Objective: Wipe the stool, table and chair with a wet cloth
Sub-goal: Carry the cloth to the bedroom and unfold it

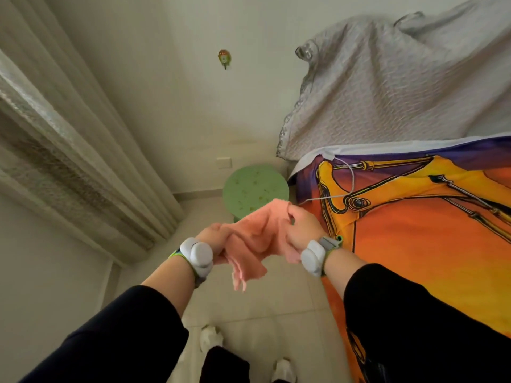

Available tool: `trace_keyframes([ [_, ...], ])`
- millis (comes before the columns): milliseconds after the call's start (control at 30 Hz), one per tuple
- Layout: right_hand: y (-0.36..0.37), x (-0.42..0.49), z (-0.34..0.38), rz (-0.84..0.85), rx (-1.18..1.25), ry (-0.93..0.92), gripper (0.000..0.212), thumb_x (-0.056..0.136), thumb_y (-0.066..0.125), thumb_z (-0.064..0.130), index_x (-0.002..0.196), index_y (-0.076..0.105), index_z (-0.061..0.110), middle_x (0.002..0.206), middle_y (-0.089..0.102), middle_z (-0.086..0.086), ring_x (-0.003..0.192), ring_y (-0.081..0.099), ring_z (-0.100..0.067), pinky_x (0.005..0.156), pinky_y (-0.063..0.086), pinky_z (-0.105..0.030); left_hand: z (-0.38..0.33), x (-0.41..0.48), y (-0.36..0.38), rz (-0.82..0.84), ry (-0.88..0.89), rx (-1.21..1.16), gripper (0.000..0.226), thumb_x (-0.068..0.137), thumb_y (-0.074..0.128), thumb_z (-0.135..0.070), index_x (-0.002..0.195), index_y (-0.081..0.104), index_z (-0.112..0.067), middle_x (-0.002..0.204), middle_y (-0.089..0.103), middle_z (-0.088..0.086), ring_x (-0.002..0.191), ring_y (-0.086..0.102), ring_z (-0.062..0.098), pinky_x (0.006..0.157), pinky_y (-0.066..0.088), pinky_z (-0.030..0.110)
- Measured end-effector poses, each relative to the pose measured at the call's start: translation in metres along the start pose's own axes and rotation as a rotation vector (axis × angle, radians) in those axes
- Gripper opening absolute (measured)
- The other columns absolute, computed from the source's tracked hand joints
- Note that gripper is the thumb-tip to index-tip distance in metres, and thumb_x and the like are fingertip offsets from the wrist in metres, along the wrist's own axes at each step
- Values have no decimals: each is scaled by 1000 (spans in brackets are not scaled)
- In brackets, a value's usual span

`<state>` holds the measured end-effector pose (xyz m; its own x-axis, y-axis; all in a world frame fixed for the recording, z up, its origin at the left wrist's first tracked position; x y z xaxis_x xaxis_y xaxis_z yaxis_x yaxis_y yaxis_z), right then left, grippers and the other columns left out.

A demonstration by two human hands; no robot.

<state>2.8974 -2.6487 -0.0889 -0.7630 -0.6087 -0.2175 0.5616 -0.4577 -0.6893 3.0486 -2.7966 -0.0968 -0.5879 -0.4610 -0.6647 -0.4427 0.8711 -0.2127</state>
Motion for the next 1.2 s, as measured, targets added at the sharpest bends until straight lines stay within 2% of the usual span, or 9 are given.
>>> trace_keyframes([
  [167, 31, 39, 33, 88, -128, -133, 15, 90, 44, 13, 99, 57, 14, 97, 65, -15, 89, 61, -35, 76, 50, -43, -21, 48, 11, 90, -1, -182, 18, 86, 55, -9, 70, 64, -12, 57, 68, 2, 48, 65, 12, 44, 52, 24],
  [300, 58, 67, 58, 139, -216, -238, 41, 90, 42, 14, 127, 52, 29, 117, 64, -9, 105, 59, -28, 87, 46, -35, -35, 101, 4, 105, -59, -244, 14, 85, 51, -14, 72, 54, -10, 65, 58, 13, 56, 57, 24, 58, 49, 29],
  [400, 86, 99, 65, 191, -292, -210, 38, 93, 44, 17, 131, 50, 16, 125, 57, -12, 111, 56, -31, 86, 37, -30, -39, 144, -10, 114, -122, -285, 27, 96, 44, -30, 74, 50, -16, 64, 58, 6, 53, 57, 21, 54, 49, 26],
  [533, 115, 125, 74, 231, -379, -212, 43, 88, 49, 14, 131, 47, 10, 141, 41, -11, 120, 48, -32, 86, 42, -33, -42, 188, -25, 129, -119, -191, 50, 70, 50, -64, 77, 55, -15, 78, 58, 11, 72, 56, 26, 72, 51, 40],
  [767, 126, 157, 62, 251, -226, -353, 44, 83, 46, 1, 120, 62, 17, 114, 66, -10, 96, 59, -31, 73, 42, -31, -29, 247, -53, 1, -95, -13, 18, 83, 60, -12, 95, 64, 1, 89, 66, 26, 77, 64, 34, 81, 55, 46],
  [967, 126, 230, -6, 31, 21, -7, 29, 85, 48, 3, 106, 67, 12, 108, 68, -8, 89, 60, -23, 77, 40, -24, -31, 291, -55, 20, 123, 231, 23, 91, 48, -8, 103, 63, -20, 79, 63, 1, 63, 60, 10, 58, 48, 20],
  [1033, 141, 254, -34, 96, 53, 85, 38, 87, 50, 7, 125, 57, 13, 122, 62, -7, 93, 57, -18, 83, 40, -24, -28, 309, -49, 50, 174, 295, 26, 90, 46, -7, 105, 64, -19, 84, 62, 1, 77, 56, 15, 69, 44, 22],
  [1133, 177, 283, -72, 268, 246, 237, 56, 90, 55, 17, 143, 37, 15, 138, 48, -3, 123, 49, -20, 98, 35, -26, -21, 337, -39, 82, 180, 260, 24, 88, 44, -1, 86, 63, -15, 69, 57, -3, 65, 50, 12, 55, 43, 18],
  [1200, 200, 296, -93, 354, 490, 291, 39, 91, 54, 15, 130, 54, 17, 132, 55, -5, 120, 52, -21, 102, 39, -30, -11, 353, -30, 109, 176, 214, 28, 86, 41, 4, 71, 56, -14, 59, 52, -3, 57, 45, 14, 52, 39, 26],
])
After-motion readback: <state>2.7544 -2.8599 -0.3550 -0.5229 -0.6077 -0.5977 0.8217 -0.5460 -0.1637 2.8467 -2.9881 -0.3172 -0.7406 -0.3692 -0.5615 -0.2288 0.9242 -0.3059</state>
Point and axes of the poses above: each hand's wrist, its own x-axis towards the middle knuckle, its own y-axis out of the palm, z = x × y, the point moved 6 cm from there along x, towards the middle knuckle
